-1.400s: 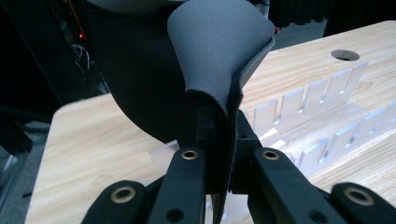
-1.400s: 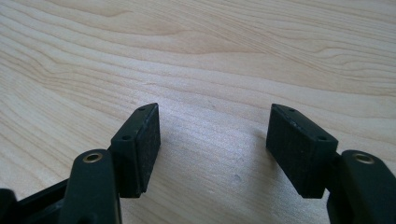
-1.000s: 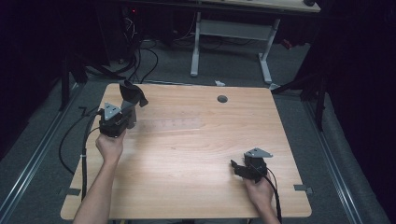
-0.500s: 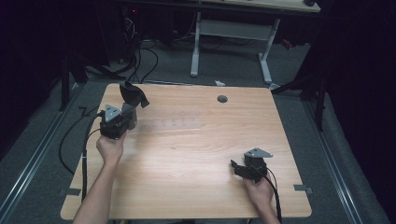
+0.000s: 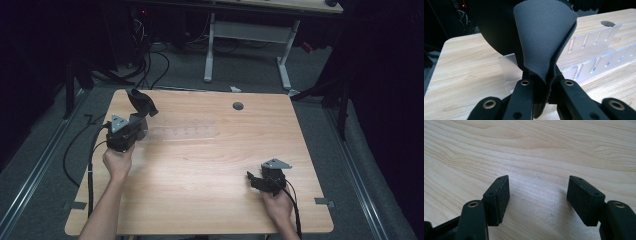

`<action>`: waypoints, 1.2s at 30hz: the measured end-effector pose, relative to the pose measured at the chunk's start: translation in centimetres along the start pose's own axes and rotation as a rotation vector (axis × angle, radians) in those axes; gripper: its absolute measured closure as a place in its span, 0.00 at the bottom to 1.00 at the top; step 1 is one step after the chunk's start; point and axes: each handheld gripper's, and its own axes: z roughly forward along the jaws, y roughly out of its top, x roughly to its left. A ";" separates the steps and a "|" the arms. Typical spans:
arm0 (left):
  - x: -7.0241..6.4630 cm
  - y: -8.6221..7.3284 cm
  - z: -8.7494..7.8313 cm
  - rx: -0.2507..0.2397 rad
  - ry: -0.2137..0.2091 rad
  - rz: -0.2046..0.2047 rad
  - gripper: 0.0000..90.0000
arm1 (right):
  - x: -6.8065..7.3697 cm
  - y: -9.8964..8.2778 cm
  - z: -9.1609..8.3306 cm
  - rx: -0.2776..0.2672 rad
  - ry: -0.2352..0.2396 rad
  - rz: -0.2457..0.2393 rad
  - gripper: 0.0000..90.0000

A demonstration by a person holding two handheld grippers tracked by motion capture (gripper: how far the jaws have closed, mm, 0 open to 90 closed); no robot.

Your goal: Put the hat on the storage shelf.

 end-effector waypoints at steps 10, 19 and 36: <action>0.2 0.0 -0.1 0.028 -0.003 -0.002 0.87 | 0.0 0.0 0.0 0.000 0.003 -0.004 0.39; 0.3 0.3 -0.7 0.036 0.010 -0.021 0.58 | 0.0 0.0 0.0 0.000 0.003 -0.004 0.39; 0.2 0.2 -3.8 0.016 -0.015 -0.024 0.38 | 0.0 0.0 0.0 -0.001 0.003 -0.004 0.39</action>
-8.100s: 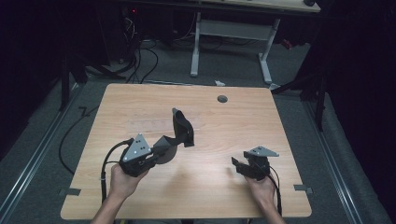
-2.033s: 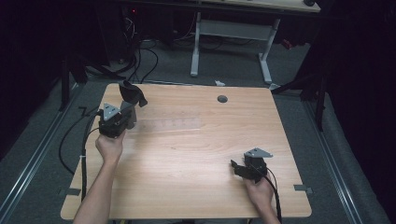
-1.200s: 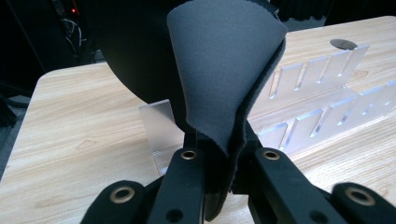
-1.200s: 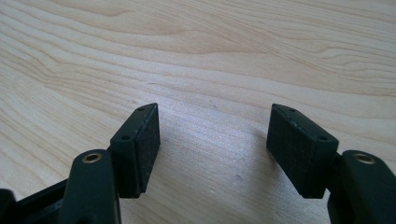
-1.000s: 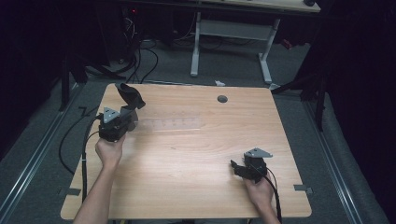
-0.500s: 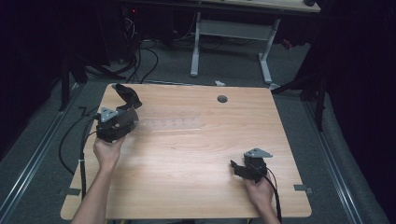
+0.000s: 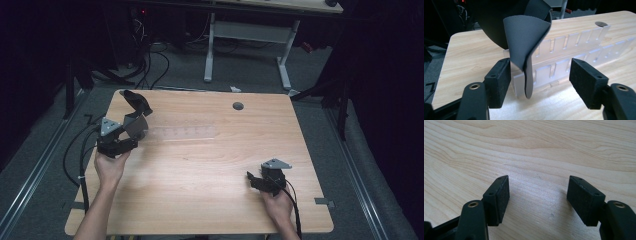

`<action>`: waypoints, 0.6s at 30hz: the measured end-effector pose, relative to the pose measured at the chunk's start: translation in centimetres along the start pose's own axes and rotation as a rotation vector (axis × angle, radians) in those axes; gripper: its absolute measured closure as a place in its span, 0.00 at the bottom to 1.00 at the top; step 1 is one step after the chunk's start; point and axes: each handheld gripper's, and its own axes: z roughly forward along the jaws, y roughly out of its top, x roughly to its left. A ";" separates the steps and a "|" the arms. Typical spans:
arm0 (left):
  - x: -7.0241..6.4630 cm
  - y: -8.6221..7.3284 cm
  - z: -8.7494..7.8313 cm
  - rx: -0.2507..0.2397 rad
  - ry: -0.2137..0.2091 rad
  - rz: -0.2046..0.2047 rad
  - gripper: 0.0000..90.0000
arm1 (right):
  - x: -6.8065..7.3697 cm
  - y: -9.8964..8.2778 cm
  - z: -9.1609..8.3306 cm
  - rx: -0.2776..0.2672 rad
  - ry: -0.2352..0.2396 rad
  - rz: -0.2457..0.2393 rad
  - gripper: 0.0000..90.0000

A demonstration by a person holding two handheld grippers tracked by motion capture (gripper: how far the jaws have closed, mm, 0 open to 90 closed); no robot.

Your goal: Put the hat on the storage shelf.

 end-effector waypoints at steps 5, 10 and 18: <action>0.1 -0.3 -1.3 0.000 -0.027 -0.003 0.37 | 0.0 0.0 0.0 0.000 0.000 0.000 0.39; -0.1 -0.5 -2.2 -0.003 -0.059 -0.009 0.37 | 0.0 0.0 0.0 0.000 0.000 0.000 0.39; -0.7 -1.2 -3.7 0.008 -0.105 -0.005 0.37 | 0.0 0.0 0.0 0.000 0.000 0.000 0.39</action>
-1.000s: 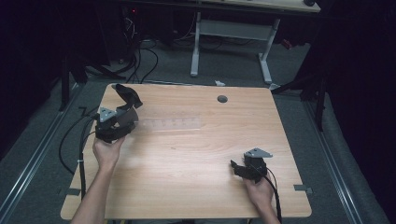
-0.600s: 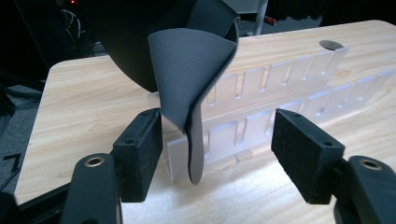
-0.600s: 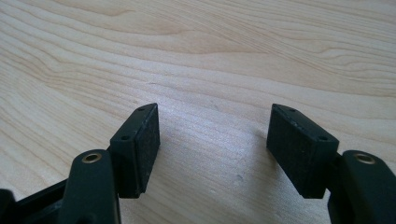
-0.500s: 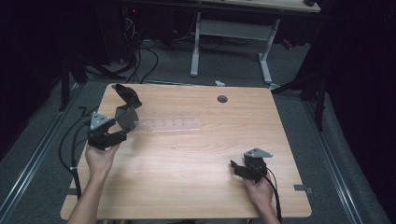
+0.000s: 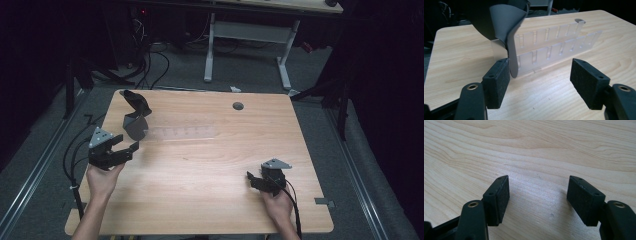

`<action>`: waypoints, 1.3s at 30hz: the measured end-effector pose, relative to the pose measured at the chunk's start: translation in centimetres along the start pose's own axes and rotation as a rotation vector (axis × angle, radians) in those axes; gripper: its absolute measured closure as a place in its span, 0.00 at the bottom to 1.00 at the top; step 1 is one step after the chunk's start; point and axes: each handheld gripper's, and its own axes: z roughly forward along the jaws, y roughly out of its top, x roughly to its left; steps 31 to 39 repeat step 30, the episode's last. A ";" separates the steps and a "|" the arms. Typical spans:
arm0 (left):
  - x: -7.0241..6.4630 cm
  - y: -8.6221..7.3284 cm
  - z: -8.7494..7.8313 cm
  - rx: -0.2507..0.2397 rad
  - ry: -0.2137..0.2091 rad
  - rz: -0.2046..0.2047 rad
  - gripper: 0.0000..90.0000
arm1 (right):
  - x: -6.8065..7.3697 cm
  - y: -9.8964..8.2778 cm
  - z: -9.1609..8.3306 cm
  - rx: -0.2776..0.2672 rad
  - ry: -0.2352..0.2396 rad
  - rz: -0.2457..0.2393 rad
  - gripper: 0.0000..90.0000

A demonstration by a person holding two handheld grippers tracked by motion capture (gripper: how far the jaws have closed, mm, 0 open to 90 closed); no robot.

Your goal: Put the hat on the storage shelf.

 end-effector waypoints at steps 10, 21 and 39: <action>-1.8 -2.1 -0.1 0.034 -0.080 -0.017 0.37 | 0.0 0.0 0.0 0.000 0.000 0.000 0.39; -4.4 -7.2 4.4 0.220 -0.048 0.043 0.37 | 0.0 0.0 0.0 0.000 0.000 0.000 0.39; -5.2 -8.0 5.8 0.252 0.006 0.096 0.32 | 0.0 0.0 0.0 0.000 0.000 0.002 0.39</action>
